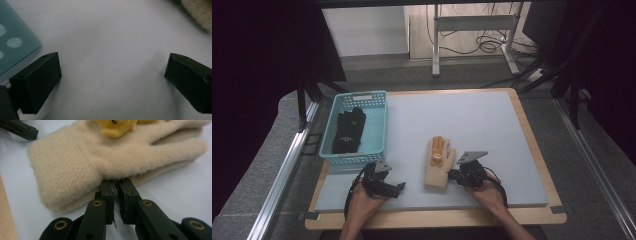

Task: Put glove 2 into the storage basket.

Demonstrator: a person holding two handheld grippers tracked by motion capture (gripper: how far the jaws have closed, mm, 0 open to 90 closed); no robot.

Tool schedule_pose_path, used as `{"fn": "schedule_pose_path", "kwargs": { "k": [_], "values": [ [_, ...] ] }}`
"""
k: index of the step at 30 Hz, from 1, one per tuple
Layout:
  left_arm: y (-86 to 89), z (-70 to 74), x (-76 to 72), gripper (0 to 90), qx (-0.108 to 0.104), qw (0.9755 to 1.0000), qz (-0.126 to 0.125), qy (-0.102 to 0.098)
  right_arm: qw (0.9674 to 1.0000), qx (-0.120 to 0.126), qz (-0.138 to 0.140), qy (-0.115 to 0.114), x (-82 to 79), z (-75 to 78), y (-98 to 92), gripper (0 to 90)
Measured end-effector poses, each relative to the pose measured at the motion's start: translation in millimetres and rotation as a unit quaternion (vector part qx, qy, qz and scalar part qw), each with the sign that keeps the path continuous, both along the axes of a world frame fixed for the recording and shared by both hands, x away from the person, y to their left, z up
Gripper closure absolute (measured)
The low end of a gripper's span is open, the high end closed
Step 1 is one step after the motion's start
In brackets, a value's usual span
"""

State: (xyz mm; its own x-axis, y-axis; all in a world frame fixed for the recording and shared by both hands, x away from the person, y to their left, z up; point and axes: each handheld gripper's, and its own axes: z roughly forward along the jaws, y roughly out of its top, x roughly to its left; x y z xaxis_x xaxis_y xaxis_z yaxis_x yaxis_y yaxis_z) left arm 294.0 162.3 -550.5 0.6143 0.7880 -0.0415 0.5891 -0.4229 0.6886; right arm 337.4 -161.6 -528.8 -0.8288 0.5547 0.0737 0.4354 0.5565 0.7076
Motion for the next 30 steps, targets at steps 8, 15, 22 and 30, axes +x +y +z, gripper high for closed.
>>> {"fn": "schedule_pose_path", "kwargs": {
  "k": [8,15,22,30],
  "values": [
    [0.7,-0.3,0.4,1.4,-0.002,1.0000,-0.002,0.001,0.9999,-0.003,0.014,-0.004,-1.4,-1.1,20.5,78.8],
    [0.4,-0.8,0.1,1.4,-0.005,1.0000,-0.001,-0.002,0.9996,-0.011,0.022,-0.016,-0.1,-1.9,39.5,77.9],
    [0.2,-1.1,-0.3,1.3,-0.006,1.0000,0.001,-0.002,0.9995,-0.008,0.022,-0.020,4.7,-3.6,51.3,77.6],
    [0.3,-1.0,-0.3,1.3,-0.006,1.0000,0.001,-0.002,0.9994,-0.009,0.028,-0.021,4.6,-1.4,49.3,72.2]
  ]
}}
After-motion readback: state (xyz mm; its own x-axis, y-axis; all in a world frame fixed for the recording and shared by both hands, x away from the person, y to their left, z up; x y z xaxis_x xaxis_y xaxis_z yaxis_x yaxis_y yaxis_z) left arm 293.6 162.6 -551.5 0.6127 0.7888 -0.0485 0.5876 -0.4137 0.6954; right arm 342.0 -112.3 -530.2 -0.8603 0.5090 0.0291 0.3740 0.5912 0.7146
